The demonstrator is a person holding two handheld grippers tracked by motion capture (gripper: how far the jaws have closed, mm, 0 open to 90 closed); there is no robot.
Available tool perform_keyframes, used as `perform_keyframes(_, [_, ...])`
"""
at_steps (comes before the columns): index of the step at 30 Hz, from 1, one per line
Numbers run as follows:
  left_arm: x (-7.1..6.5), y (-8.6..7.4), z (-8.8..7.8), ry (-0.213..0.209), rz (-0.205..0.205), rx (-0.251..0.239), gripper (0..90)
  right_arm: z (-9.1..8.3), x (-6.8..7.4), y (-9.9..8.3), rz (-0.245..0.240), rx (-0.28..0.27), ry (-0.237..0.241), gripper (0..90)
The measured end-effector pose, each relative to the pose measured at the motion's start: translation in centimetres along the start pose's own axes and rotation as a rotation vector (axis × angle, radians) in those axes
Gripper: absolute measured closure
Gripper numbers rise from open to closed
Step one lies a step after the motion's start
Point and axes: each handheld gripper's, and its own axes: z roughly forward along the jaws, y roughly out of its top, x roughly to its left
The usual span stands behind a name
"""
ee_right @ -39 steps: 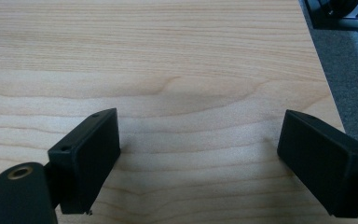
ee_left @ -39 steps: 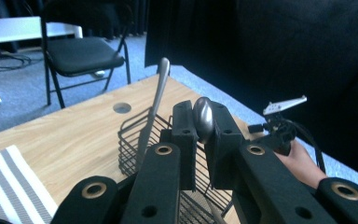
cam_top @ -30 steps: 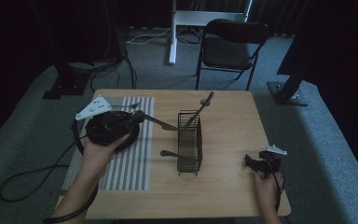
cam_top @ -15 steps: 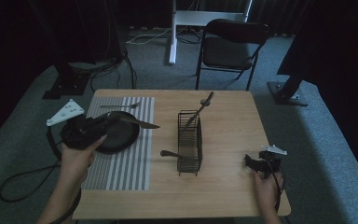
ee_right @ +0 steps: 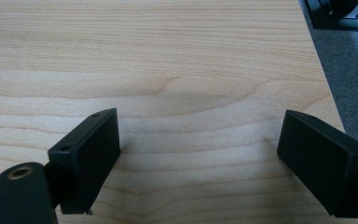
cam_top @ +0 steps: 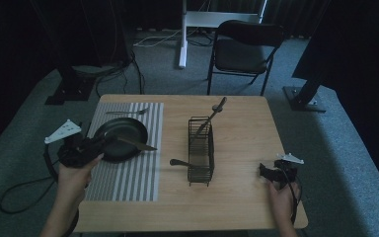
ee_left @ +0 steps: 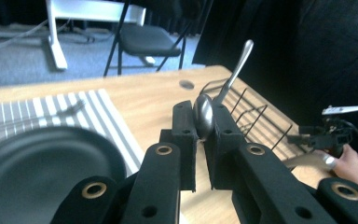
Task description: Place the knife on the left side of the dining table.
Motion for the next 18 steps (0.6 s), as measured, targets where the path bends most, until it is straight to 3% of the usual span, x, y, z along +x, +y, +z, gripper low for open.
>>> perform_keyframes(4, [1.0,-1.6,0.0,0.003,-0.044,0.015,84.0,0.0,0.0,0.0,0.0,0.0,0.0,12.0])
perform_keyframes(7, [1.5,-2.6,0.1,0.019,-0.052,0.036,84.0,0.0,0.0,0.0,0.0,0.0,0.0,12.0])
perform_keyframes(18, [2.5,-5.8,0.7,-0.009,-0.124,0.077,84.0,0.0,0.0,0.0,0.0,0.0,0.0,12.0])
